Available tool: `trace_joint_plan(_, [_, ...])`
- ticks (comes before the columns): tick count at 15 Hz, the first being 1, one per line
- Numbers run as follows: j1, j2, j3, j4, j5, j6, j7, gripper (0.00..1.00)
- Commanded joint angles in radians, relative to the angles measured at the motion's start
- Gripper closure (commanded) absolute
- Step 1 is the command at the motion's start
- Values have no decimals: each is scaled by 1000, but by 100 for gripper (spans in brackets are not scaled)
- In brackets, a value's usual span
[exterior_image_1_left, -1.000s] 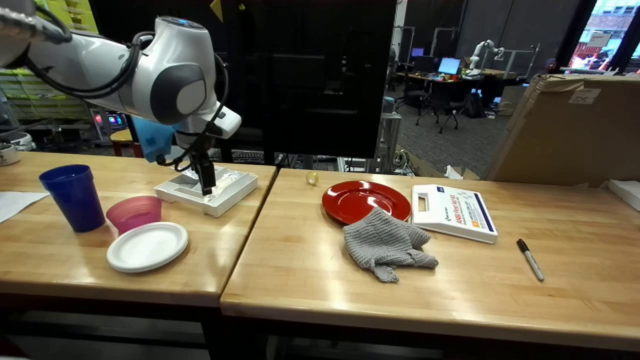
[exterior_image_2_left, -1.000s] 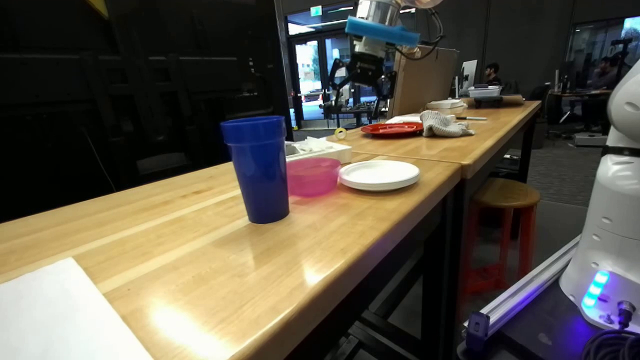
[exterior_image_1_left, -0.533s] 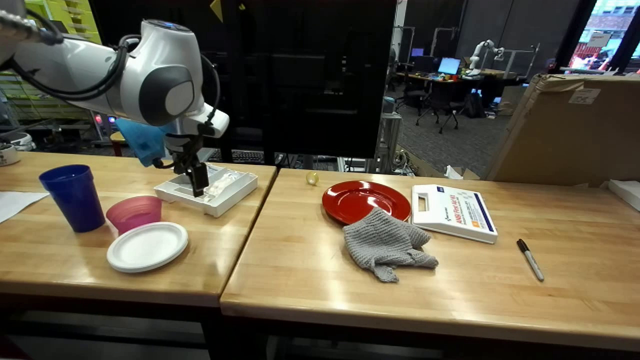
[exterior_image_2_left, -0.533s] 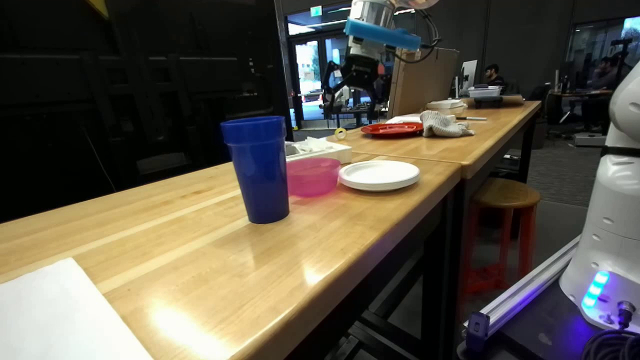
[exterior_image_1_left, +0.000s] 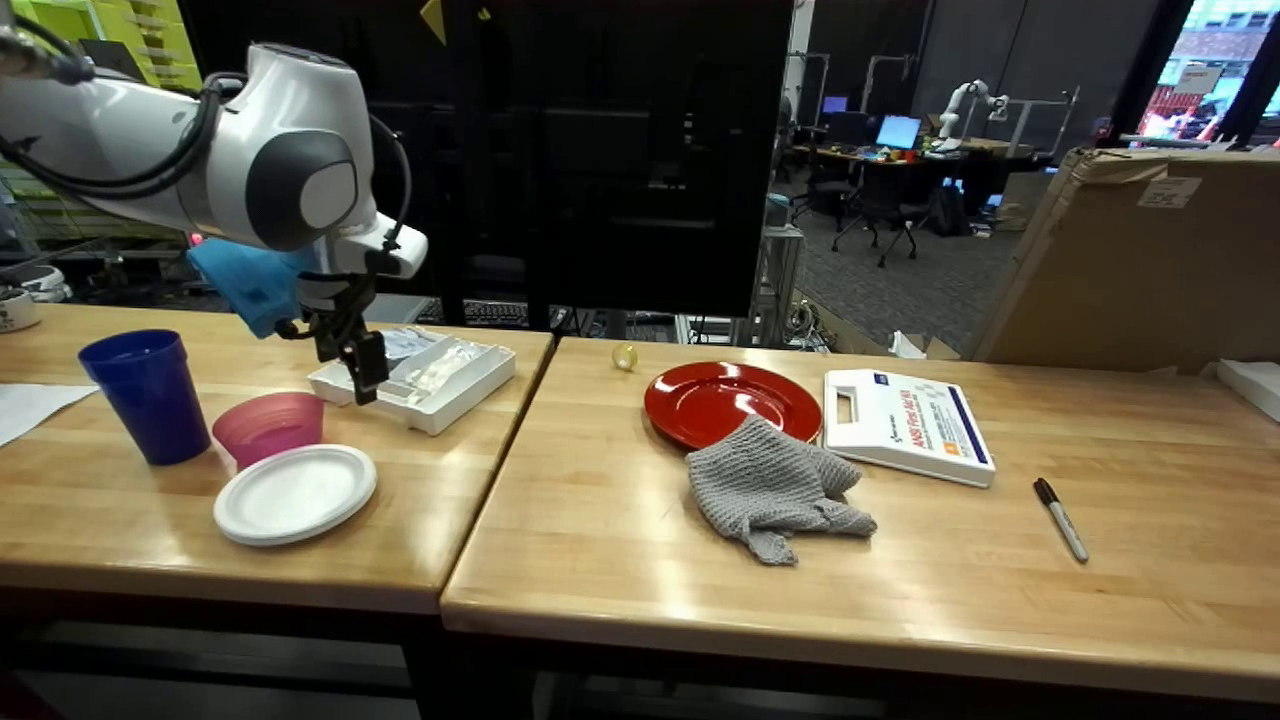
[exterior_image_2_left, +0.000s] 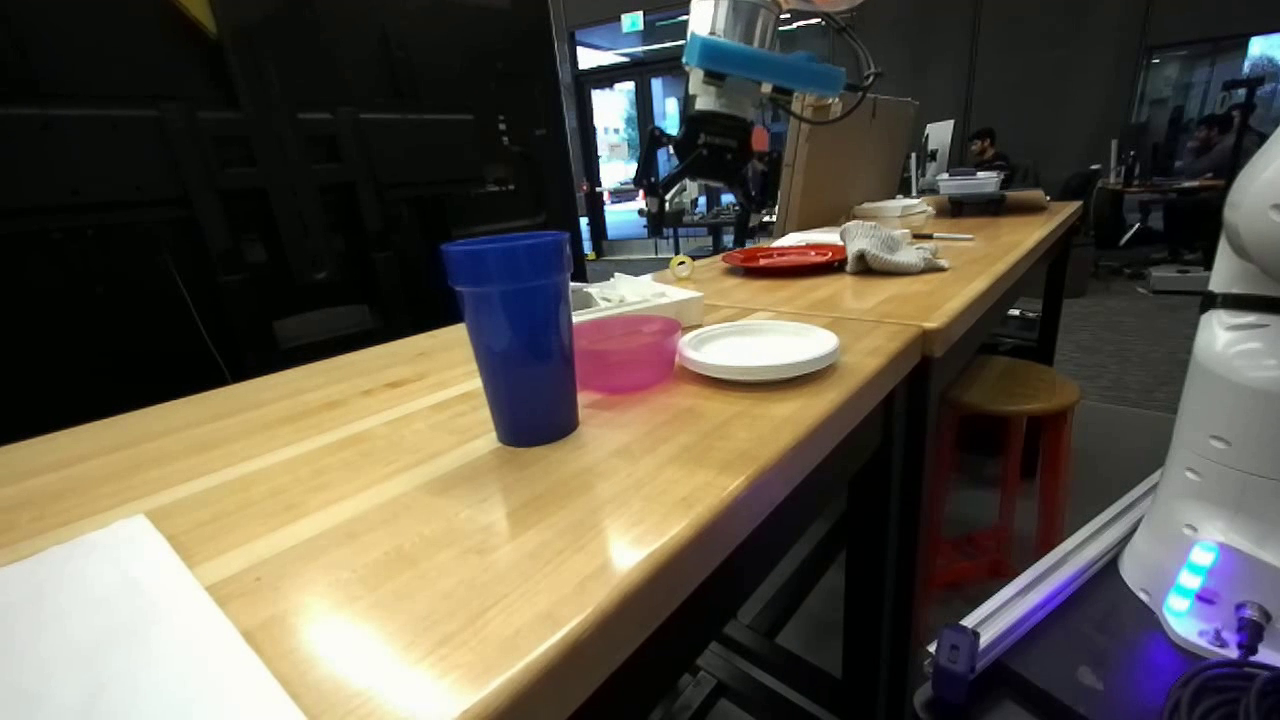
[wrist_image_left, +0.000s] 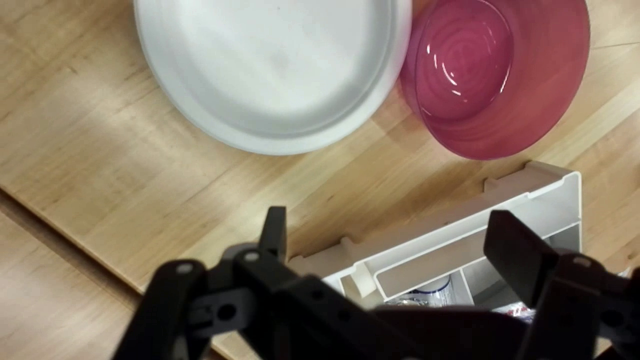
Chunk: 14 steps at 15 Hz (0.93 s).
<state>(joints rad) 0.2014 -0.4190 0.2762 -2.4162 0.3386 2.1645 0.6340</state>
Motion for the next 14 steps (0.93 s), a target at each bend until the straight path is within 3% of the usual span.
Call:
trace_joint_plan(1, [15, -5, 12, 5, 15, -7, -17, 0])
trace_joint_plan(14, [8, -4, 24, -13, 1, 26, 0, 0])
